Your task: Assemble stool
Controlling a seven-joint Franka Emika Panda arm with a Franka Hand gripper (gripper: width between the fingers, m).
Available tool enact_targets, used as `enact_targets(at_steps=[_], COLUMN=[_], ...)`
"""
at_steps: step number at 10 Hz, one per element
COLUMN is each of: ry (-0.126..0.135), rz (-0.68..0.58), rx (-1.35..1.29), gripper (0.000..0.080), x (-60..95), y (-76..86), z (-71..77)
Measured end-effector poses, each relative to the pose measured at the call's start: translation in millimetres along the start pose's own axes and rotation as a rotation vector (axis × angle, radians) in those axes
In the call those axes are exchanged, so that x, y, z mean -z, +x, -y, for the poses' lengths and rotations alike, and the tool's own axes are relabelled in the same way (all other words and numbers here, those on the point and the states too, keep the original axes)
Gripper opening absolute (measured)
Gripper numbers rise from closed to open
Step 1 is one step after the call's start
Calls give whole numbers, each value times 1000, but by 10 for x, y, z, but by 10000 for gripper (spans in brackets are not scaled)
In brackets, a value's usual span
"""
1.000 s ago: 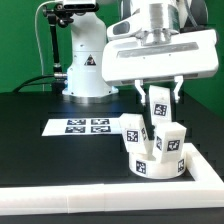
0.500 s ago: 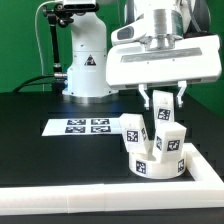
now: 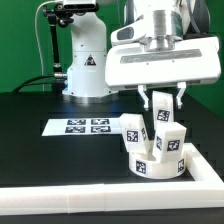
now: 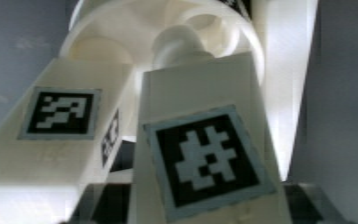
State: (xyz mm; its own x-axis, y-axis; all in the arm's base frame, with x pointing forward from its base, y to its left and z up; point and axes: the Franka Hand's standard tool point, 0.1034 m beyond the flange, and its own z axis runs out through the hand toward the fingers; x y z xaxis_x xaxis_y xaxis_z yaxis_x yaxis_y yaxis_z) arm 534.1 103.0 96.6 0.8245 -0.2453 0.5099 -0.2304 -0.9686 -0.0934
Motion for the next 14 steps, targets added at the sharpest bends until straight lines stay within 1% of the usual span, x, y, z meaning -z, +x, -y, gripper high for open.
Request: enact_targets(at_steps=[5,7,9,11,14], ry=[-4,-4,2,5,-8], rz=[7,8,7,6,17], rx=[11,22,26,33,41], gripper=[328,328,328,328,328], x=[-21,-53,-56,-68,-130], y=[-36,-26,-15,-31,-110], z=[-7,22,74,108,61])
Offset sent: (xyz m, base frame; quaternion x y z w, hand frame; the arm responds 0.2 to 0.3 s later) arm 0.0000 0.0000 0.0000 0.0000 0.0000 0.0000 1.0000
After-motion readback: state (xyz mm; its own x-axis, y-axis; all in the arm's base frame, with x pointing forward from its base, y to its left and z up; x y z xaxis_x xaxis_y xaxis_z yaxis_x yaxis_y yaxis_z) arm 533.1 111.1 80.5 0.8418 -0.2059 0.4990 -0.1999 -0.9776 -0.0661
